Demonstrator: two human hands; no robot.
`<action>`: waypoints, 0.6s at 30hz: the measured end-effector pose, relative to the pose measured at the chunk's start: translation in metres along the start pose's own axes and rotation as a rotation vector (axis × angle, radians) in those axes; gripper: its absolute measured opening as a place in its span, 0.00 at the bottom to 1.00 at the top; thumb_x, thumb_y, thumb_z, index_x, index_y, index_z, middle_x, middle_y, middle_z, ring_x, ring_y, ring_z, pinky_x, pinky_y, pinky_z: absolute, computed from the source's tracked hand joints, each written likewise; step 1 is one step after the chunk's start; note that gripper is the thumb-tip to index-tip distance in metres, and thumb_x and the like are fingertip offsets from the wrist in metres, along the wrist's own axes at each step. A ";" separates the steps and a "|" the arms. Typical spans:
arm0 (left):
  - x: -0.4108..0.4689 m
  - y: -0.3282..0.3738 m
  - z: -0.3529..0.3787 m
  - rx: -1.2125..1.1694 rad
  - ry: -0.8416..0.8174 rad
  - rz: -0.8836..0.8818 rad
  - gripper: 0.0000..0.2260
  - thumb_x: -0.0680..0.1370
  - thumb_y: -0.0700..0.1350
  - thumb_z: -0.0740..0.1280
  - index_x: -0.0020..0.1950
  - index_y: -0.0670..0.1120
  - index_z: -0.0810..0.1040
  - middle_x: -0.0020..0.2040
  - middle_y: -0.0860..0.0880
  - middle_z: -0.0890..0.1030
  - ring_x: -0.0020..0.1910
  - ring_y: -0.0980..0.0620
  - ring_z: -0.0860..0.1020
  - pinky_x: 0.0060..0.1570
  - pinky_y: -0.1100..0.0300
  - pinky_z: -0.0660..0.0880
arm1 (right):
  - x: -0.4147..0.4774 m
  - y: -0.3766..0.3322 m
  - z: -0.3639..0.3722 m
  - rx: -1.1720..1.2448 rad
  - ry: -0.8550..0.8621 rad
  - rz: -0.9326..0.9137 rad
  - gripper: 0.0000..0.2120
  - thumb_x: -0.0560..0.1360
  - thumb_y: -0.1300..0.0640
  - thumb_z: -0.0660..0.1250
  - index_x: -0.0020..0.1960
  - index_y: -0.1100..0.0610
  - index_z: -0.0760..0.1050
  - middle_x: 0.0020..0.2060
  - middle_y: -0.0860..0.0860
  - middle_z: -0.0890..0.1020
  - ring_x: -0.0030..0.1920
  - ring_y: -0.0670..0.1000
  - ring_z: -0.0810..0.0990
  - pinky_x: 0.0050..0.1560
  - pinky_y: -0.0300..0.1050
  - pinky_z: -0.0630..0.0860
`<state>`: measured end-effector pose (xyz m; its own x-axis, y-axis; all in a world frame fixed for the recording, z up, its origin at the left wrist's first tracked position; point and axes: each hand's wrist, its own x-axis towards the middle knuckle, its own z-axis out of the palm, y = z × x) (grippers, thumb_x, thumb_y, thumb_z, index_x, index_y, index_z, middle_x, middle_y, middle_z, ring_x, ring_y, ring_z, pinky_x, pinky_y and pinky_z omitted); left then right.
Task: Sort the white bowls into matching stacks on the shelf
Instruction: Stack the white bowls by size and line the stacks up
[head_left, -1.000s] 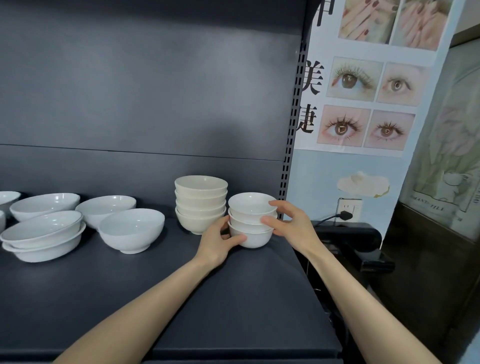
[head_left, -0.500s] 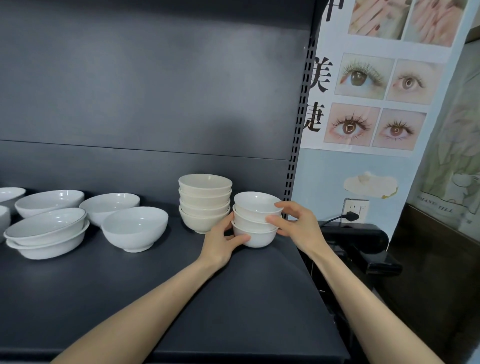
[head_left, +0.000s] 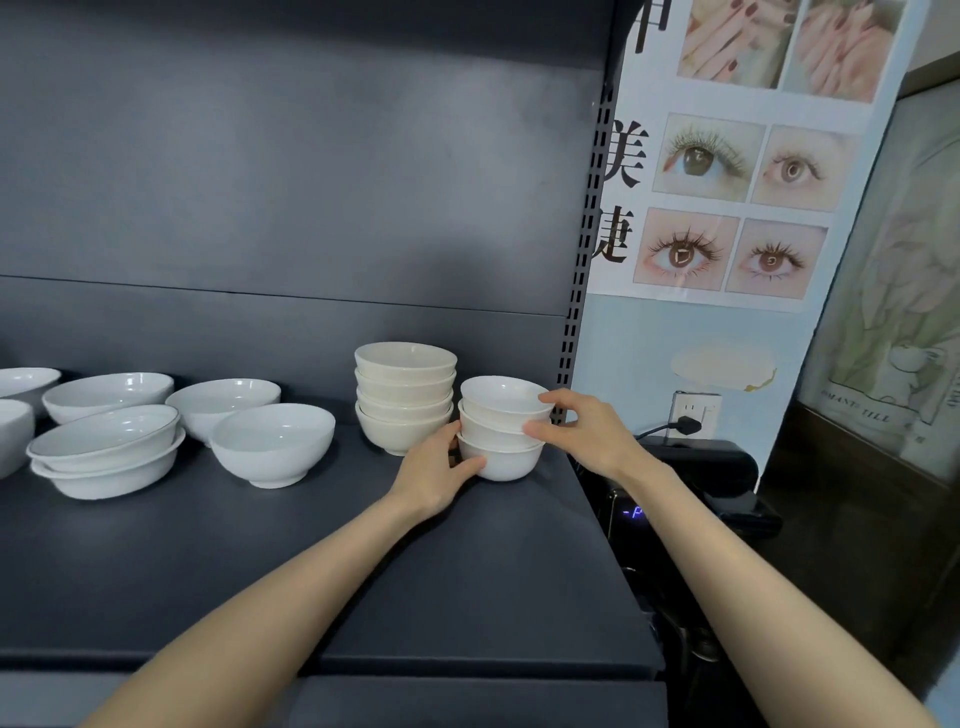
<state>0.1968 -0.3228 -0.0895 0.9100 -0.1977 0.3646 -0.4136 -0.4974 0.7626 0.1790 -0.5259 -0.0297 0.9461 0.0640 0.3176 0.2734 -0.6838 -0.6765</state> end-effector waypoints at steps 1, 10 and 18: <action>-0.002 0.004 -0.004 0.072 -0.029 -0.002 0.22 0.76 0.43 0.69 0.69 0.44 0.70 0.60 0.48 0.78 0.60 0.50 0.76 0.60 0.58 0.71 | -0.001 -0.004 -0.003 -0.045 -0.016 -0.006 0.25 0.74 0.51 0.71 0.69 0.56 0.70 0.64 0.54 0.75 0.61 0.54 0.74 0.56 0.40 0.67; -0.027 0.050 -0.083 0.570 -0.046 0.031 0.19 0.77 0.49 0.65 0.66 0.45 0.73 0.64 0.44 0.77 0.64 0.43 0.73 0.61 0.51 0.71 | -0.012 -0.070 -0.014 -0.357 -0.002 -0.130 0.20 0.74 0.53 0.70 0.64 0.59 0.75 0.63 0.55 0.77 0.64 0.55 0.73 0.62 0.46 0.68; -0.081 0.062 -0.210 0.801 0.076 0.131 0.21 0.77 0.52 0.65 0.68 0.46 0.71 0.65 0.47 0.76 0.65 0.44 0.72 0.61 0.49 0.71 | -0.030 -0.175 0.035 -0.422 0.030 -0.275 0.19 0.74 0.53 0.69 0.63 0.57 0.75 0.63 0.55 0.76 0.64 0.57 0.72 0.64 0.53 0.70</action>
<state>0.0912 -0.1603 0.0400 0.8394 -0.2521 0.4815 -0.3424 -0.9333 0.1083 0.1086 -0.3825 0.0562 0.8418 0.2662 0.4696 0.4117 -0.8793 -0.2395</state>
